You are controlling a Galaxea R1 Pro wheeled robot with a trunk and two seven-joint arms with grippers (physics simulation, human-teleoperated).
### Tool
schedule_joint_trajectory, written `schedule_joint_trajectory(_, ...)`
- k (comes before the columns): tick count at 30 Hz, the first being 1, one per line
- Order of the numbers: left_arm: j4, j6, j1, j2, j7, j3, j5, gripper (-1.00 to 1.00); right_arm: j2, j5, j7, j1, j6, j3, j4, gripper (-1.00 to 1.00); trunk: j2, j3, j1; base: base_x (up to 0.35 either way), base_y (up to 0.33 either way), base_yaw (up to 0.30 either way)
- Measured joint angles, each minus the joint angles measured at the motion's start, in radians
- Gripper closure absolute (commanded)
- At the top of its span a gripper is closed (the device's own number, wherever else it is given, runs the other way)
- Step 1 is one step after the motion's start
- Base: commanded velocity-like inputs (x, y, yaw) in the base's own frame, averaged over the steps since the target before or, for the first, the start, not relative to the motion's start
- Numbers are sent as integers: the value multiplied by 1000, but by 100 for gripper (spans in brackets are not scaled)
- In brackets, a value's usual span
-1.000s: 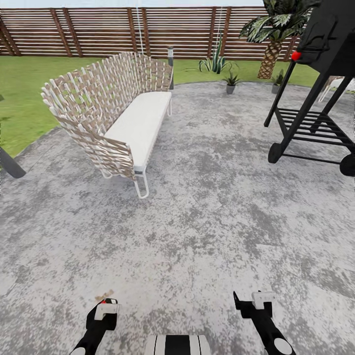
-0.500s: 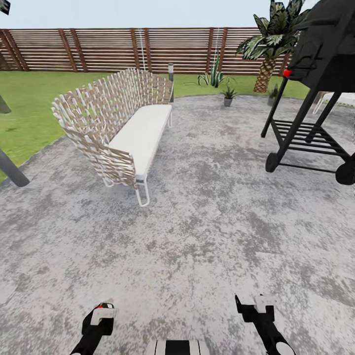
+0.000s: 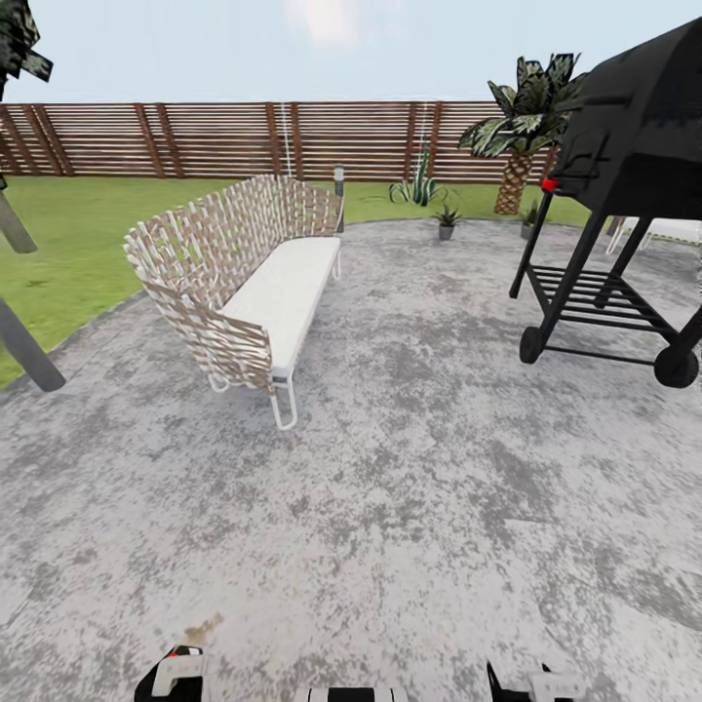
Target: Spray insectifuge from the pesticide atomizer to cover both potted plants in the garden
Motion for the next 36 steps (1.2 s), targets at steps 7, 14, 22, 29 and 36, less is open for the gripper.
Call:
schedule_joint_trajectory(7, 3, -13, 18, -3, 0, 3, 4, 100, 6, -1, 0, 0, -28, 2, 58, -100, 2, 38, -3, 0, 0, 0)
schedule_joint_trajectory(14, 3, -13, 20, -1, 2, 4, 10, 100, 0, -4, -2, 0, -29, -2, 60, -100, 3, 76, -6, 0, 0, 0)
schedule_joint_trajectory(22, 5, -13, 22, -1, 2, 3, 9, 100, 3, -6, -3, 0, -29, -3, 56, -100, 5, 119, -10, 0, 0, -13)
schedule_joint_trajectory(29, 5, -13, 22, -1, 1, 3, 9, 100, 2, -6, -2, 0, -28, -3, 56, -100, 7, 156, -13, 0, 0, -181)
schedule_joint_trajectory(36, 5, -13, 22, -1, 1, 3, 9, 100, 4, -6, -2, 0, -27, -1, 60, -100, 8, 187, -16, 0, 0, -86)
